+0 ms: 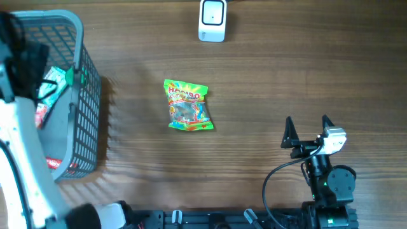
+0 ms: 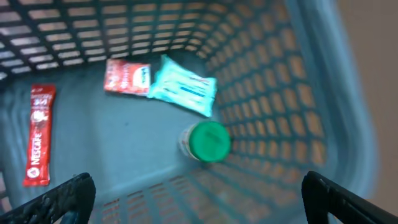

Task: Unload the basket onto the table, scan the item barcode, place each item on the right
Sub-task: 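Grasp the green-lidded jar in the basket and set it beside the bag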

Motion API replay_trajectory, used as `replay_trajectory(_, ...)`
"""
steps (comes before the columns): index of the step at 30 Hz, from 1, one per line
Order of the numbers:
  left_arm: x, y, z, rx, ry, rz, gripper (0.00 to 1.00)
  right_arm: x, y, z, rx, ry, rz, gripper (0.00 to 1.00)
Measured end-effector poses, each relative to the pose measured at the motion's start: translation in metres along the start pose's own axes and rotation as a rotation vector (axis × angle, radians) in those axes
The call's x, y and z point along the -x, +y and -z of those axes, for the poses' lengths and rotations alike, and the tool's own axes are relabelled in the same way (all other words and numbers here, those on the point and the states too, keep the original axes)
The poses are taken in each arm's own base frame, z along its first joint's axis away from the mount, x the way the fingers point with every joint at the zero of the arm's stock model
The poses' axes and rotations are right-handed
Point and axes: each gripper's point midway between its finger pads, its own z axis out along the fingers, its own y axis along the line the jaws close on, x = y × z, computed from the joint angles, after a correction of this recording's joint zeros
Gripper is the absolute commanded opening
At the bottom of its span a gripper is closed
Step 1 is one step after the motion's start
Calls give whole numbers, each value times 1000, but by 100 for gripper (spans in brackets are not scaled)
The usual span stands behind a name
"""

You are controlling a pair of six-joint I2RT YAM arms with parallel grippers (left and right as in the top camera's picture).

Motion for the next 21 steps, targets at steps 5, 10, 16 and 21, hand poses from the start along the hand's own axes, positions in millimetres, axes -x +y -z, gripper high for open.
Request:
replay_trajectory(5,-33,-6,-113,23,333,-216,100,0,0,0,0,0,0,100)
replay_trajectory(10,-62,-13,-173,-8,447,-386,100,0,0,0,0,0,0,100)
replay_trajectory(16,-68,-36,-178,-85,413,-466,100,0,0,0,0,0,0,100)
replay_trajectory(21,-93,-27,-203,-37,488,-492,100,0,0,0,0,0,0,100)
